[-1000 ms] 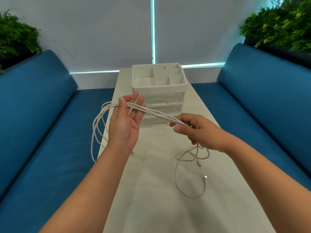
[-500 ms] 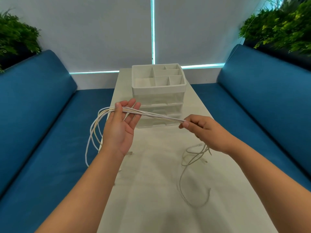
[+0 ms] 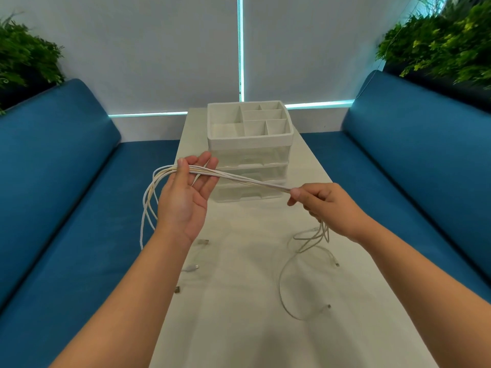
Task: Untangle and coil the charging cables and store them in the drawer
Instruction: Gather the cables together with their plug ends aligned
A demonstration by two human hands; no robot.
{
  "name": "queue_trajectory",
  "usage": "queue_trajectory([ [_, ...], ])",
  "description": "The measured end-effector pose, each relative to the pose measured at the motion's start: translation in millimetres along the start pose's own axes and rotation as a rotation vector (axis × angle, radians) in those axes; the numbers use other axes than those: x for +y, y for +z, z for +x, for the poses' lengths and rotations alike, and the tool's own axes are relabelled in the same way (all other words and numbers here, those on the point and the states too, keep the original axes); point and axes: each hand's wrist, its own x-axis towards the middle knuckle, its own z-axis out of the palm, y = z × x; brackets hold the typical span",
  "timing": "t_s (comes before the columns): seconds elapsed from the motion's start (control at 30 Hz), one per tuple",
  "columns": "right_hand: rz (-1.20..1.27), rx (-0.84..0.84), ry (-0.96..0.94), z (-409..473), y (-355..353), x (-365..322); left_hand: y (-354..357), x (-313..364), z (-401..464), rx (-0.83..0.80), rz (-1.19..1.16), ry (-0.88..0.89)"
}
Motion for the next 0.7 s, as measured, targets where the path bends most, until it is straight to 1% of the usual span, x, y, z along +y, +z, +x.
queue_trajectory([
  [0.07,-0.020,-0.075,0.010,-1.5,-1.4,5.0,1.3,1.3,0.6,-0.003,-0.005,0.001],
  [0.13,-0.155,-0.089,0.035,-0.1,-1.0,11.9,4.2,0.2,-0.8,-0.017,0.016,-0.005],
  [0.23,-0.418,0.000,0.097,5.7,1.2,17.4,7.9,-7.5,-5.2,-0.038,0.030,-0.020],
  [0.27,-0.455,0.030,0.111,7.4,2.0,17.7,8.4,-9.6,-6.2,-0.039,0.020,-0.024],
  [0.33,-0.423,0.033,0.129,8.3,2.5,14.6,8.4,-10.8,-6.1,-0.029,-0.004,-0.025],
  [0.43,-0.355,-0.075,0.168,6.8,-0.4,7.3,9.4,-9.6,-5.4,-0.019,-0.020,-0.022],
  [0.5,-0.331,-0.115,0.184,7.6,-2.1,6.5,13.7,-10.1,-7.0,-0.041,-0.038,-0.033],
  [0.6,-0.312,-0.109,0.111,8.9,-2.1,6.7,21.1,-9.3,-9.0,-0.059,-0.065,-0.041],
  [0.7,-0.241,-0.061,0.014,8.9,-1.9,0.2,21.7,-4.4,-7.0,-0.039,-0.146,-0.044],
])
